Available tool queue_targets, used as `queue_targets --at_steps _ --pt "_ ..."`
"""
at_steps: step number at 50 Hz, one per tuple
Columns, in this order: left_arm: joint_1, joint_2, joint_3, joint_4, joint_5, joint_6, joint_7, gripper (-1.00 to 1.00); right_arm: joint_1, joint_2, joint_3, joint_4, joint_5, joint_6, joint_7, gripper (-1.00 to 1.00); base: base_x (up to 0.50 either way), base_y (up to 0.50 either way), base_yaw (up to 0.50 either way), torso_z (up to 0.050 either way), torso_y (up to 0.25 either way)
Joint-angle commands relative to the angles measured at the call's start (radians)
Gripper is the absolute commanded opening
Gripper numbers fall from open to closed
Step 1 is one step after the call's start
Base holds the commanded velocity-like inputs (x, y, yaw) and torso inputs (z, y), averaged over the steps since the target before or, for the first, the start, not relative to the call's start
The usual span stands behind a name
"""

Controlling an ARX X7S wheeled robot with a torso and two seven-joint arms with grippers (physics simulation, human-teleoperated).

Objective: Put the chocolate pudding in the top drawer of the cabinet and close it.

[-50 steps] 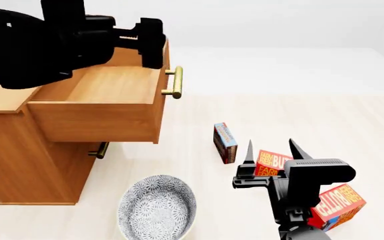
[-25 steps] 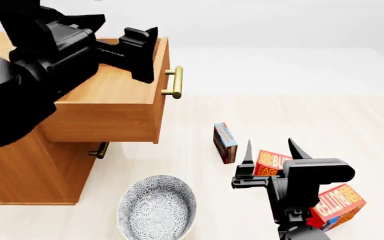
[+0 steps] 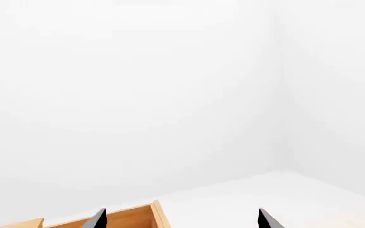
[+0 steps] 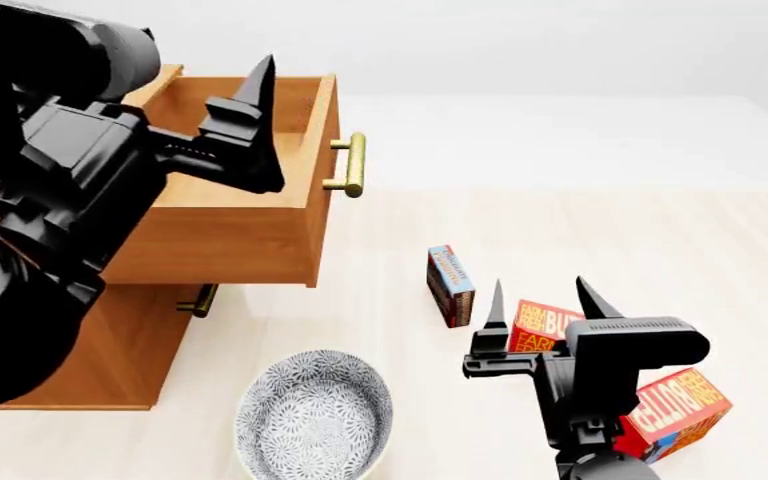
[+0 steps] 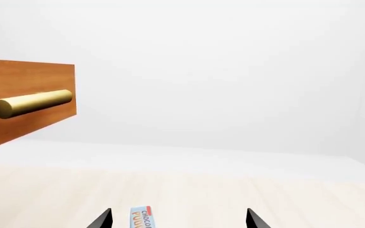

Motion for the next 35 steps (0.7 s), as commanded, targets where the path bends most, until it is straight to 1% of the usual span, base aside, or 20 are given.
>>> queue_targets --at_steps 1,8,15,26,35 --pt "0.155 -0.026 -0.04 0.093 0.121 0.107 -0.011 1.0 -0.004 0.004 -0.001 -0.004 0.001 -0.002 0.003 1.0 0.0 0.0 0.0 0.0 0.0" --pt "0.266 -0.041 -0.066 0.137 0.174 0.175 -0.004 1.0 -0.003 0.005 -0.004 -0.003 0.001 -0.001 0.004 1.0 0.0 0.0 0.0 0.0 0.0" --pt "0.372 -0.052 -0.069 0.167 0.26 0.233 0.007 1.0 0.004 0.002 -0.008 0.004 -0.001 -0.002 0.004 1.0 0.0 0.0 0.0 0.0 0.0" --pt "0.491 -0.067 -0.08 0.214 0.371 0.304 -0.003 1.0 0.004 0.005 -0.011 0.001 0.0 -0.001 0.006 1.0 0.0 0.0 0.0 0.0 0.0" --pt "0.585 -0.072 -0.102 0.257 0.414 0.37 -0.003 1.0 0.005 0.004 -0.015 0.006 0.001 -0.003 0.005 1.0 0.0 0.0 0.0 0.0 0.0"
